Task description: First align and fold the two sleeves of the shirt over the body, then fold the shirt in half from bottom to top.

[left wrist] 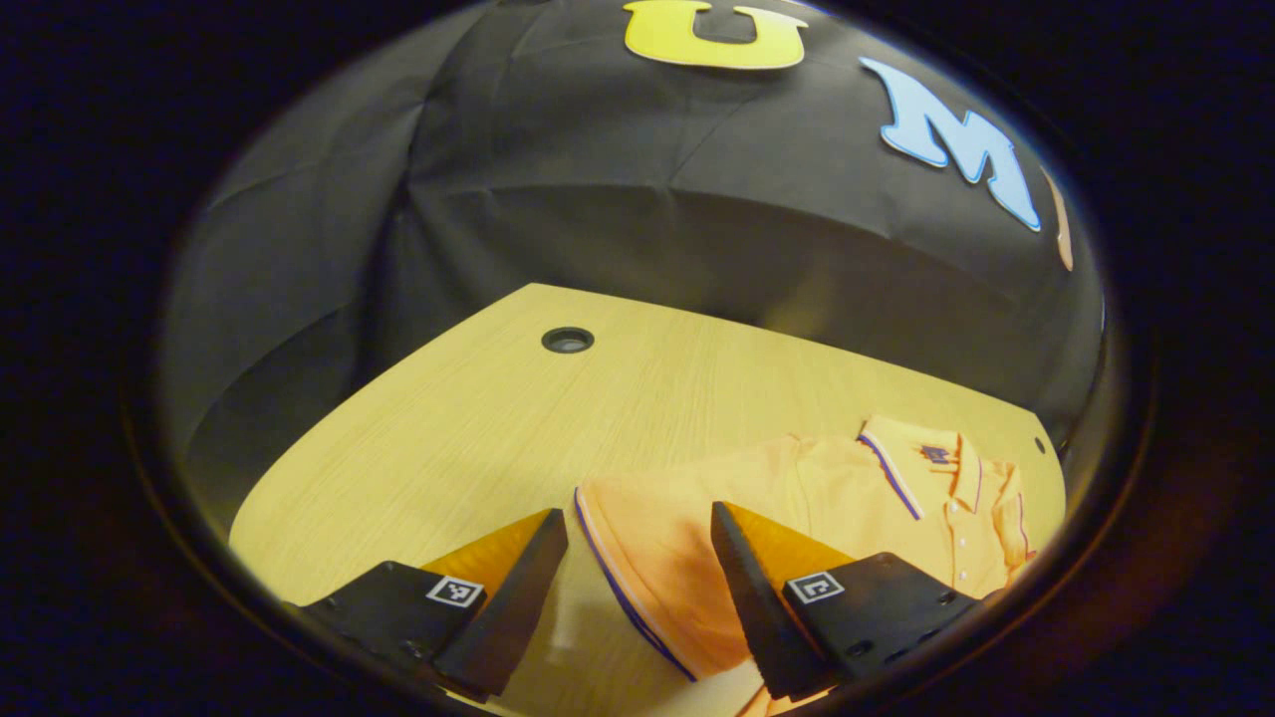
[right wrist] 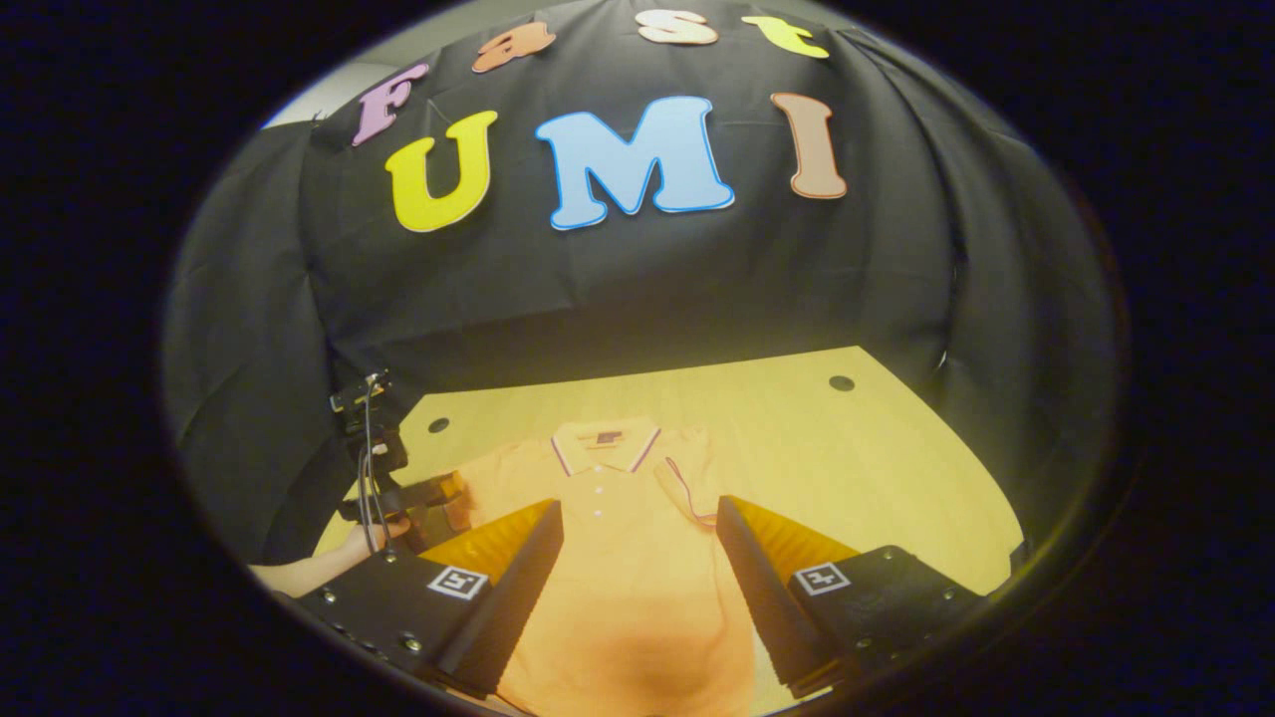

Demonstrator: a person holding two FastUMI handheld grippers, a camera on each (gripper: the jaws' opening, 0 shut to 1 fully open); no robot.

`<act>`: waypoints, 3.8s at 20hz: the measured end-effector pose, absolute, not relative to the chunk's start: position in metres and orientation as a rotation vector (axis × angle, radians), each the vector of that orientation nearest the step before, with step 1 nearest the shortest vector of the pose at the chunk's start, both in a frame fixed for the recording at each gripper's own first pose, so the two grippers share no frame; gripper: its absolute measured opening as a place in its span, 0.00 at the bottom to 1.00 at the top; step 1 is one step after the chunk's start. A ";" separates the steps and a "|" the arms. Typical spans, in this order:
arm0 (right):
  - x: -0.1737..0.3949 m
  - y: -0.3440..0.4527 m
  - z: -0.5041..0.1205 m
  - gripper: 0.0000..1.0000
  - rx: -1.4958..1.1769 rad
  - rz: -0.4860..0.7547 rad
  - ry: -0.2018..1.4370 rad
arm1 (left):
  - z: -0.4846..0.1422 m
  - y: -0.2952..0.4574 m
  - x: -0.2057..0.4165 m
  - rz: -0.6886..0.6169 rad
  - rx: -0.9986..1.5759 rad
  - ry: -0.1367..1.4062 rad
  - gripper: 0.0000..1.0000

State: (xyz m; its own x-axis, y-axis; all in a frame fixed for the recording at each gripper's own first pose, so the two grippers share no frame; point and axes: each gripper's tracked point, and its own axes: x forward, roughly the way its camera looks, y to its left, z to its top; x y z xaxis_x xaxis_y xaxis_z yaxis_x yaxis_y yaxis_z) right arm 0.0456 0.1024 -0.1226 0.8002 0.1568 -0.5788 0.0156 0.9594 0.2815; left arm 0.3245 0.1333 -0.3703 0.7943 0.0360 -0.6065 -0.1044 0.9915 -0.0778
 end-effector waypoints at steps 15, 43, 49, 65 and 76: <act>0.035 0.119 -0.124 0.96 0.300 0.099 0.668 | -0.387 0.122 0.336 0.009 0.088 0.720 0.36; 0.001 0.088 -0.158 0.96 0.331 -0.013 0.734 | -0.364 -0.034 0.321 -0.313 0.237 0.651 0.16; -0.007 0.076 -0.161 0.96 0.348 -0.011 0.737 | -0.352 -0.040 0.312 -0.303 0.184 0.642 0.76; -0.050 0.075 -0.212 0.96 0.302 0.064 0.788 | -0.297 -0.010 0.174 -0.274 0.117 0.611 0.97; -0.127 0.070 -0.262 0.96 0.243 0.112 0.918 | -0.306 0.018 0.048 -0.272 0.070 0.680 0.96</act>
State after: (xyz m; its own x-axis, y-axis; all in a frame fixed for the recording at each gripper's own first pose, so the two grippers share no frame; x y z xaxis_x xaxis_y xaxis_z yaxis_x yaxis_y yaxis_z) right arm -0.1270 0.0696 -0.2621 0.6038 0.1988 -0.7719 0.0075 0.9669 0.2549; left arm 0.0482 0.0179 -0.3064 0.7436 -0.2257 -0.6294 0.2712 0.9622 -0.0247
